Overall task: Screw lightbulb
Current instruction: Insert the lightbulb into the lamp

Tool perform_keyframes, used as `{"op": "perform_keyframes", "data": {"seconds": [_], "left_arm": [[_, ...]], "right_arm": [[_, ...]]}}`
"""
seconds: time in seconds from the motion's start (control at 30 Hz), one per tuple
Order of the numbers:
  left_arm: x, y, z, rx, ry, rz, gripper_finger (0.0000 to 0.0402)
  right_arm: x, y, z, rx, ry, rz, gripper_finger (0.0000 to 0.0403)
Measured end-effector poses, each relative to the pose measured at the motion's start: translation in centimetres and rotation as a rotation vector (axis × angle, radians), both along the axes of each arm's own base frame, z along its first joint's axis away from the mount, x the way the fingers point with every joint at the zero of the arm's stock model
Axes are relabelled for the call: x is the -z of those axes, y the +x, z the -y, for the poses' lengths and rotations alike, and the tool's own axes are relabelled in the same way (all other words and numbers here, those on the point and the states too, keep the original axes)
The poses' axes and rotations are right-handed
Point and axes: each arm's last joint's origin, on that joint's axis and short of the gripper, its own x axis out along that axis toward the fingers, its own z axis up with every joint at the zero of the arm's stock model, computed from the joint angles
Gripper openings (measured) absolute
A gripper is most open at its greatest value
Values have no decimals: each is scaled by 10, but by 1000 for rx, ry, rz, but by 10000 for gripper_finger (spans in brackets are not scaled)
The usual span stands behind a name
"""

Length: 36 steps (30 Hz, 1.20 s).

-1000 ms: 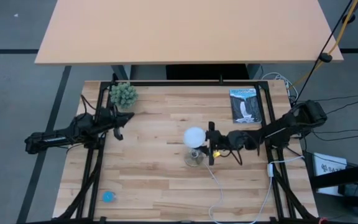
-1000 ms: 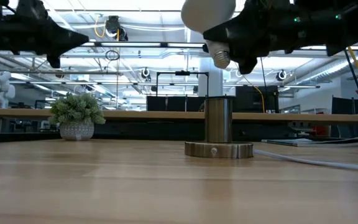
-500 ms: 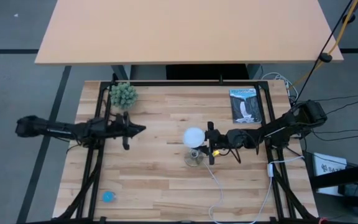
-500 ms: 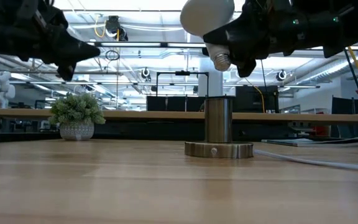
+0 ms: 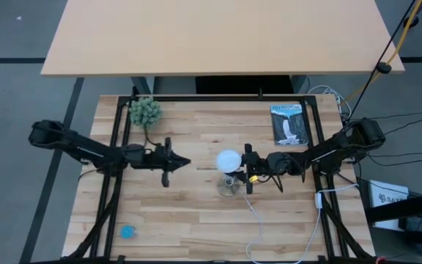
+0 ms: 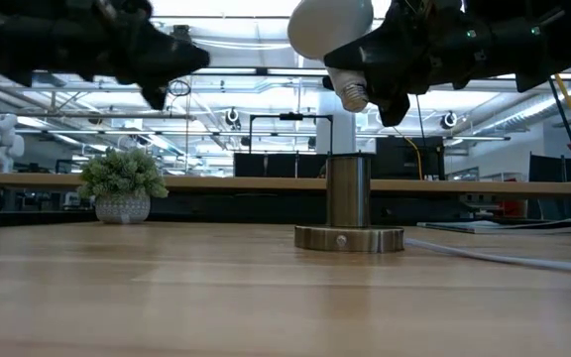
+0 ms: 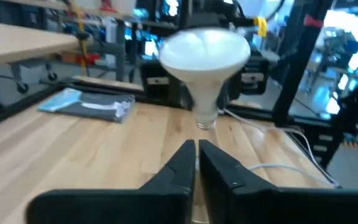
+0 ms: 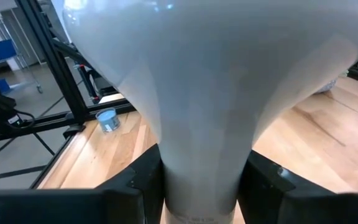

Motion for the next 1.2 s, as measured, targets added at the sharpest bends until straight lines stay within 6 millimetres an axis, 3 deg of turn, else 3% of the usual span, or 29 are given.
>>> {"op": "perform_keyframes", "data": {"seconds": [0.3, 0.63, 0.77, 1.2], "left_arm": [[1, 53, 8, 28, 34, -76, 138], [12, 79, 13, 30, 26, -127, 263], [12, 78, 15, 35, -28, -129, 280], [11, 78, 17, 38, -70, -124, 282]], "right_arm": [[1, 0, 0, -1, 6, -14, 149], [3, 0, -1, -10, 3, -34, 149], [3, -1, -3, -15, 2, -35, 152], [10, -4, -15, -50, 31, -102, 152]]}}
